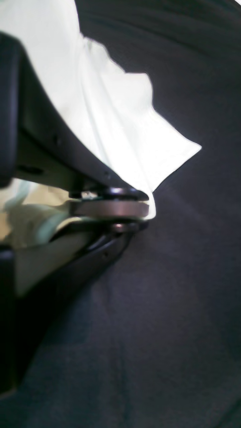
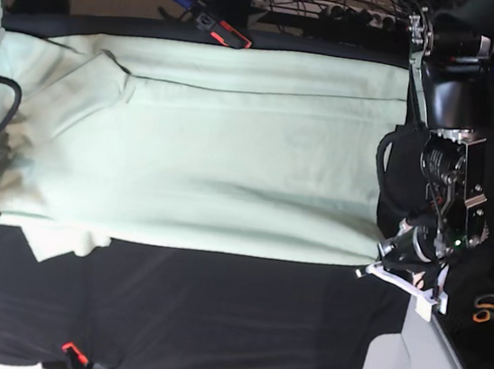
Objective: Fold the T-shirt properly
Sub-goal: 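Fold the hem edge further over the shirt body with the left gripper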
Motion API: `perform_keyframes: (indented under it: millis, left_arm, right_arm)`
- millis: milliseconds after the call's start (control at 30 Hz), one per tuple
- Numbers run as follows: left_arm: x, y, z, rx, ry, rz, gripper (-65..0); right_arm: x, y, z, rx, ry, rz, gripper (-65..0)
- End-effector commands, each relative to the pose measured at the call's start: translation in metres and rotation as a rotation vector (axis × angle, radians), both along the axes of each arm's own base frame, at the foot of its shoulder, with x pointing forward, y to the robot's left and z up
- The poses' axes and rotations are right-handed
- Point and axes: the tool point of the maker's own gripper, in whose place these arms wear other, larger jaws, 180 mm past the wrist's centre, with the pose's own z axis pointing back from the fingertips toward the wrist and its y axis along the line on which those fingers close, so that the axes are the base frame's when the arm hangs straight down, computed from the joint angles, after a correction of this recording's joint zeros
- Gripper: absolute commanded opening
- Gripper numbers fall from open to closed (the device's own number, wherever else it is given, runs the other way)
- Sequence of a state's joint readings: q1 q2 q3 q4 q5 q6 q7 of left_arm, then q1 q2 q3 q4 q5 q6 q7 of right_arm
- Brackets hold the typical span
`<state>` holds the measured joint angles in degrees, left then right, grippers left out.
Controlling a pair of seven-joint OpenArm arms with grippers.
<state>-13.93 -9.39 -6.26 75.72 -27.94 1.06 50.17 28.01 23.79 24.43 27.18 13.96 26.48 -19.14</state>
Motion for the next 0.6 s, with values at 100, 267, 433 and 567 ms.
perform_keyframes:
  millis: [100,267,433,567]
  left_arm:
    - [0.004,0.007,0.022,0.039,-0.074,-0.002,-65.0]
    - [-0.015,0.004,0.004,0.041,-0.029,-0.010,-65.0]
    - [-0.032,0.004,-0.012,0.039,0.014,-0.010,-65.0]
    - [-0.043,0.002,-0.018,0.044,0.029,-0.017,-65.0]
  right_arm:
    - [0.015,-0.021,0.033,-0.054,-0.095,-0.022,-64.9]
    - [0.009,-0.023,0.031,-0.070,-0.089,-0.015,-64.9]
    - [-0.008,-0.025,0.020,-0.092,-0.064,-0.007,-64.9]
    - [-0.021,-0.027,0.016,-0.115,-0.052,0.000,-64.9]
